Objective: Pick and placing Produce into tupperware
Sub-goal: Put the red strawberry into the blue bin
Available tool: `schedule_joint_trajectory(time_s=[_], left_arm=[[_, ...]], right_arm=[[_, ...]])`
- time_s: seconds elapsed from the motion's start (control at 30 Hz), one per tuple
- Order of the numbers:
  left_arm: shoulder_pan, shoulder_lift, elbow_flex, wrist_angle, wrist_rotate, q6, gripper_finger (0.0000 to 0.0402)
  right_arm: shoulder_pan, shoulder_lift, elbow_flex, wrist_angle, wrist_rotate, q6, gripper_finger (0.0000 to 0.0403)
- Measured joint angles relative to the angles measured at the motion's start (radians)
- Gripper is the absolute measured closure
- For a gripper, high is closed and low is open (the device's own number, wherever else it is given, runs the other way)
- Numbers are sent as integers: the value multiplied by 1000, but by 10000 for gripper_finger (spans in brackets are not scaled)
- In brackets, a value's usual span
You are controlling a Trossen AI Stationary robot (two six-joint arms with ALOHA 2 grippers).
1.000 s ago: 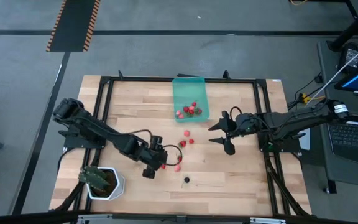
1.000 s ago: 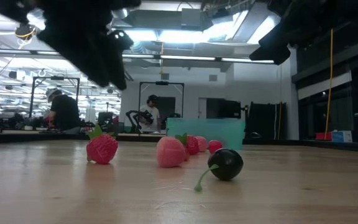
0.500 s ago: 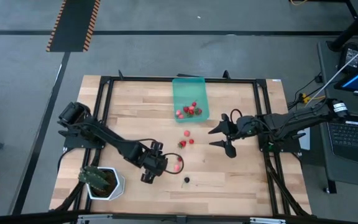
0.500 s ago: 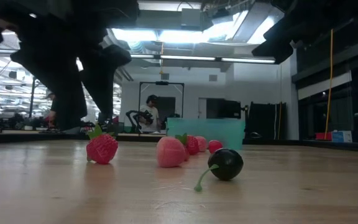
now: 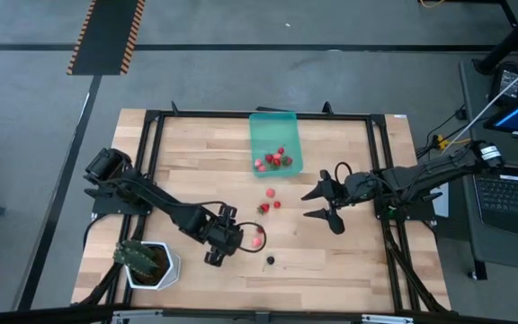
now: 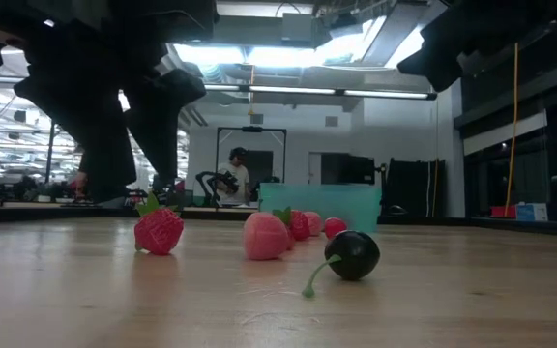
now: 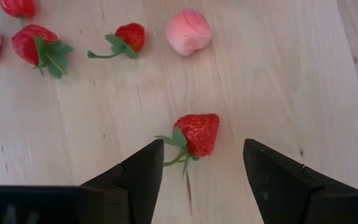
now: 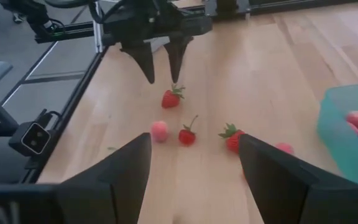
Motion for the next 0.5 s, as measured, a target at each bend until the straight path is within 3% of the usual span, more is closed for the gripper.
schedule_joint_trajectory(time_s=[0.5], left_arm=[[20,124,0,38,17,85,189]], right_arm=[[33,0,0,15,0,3,160]])
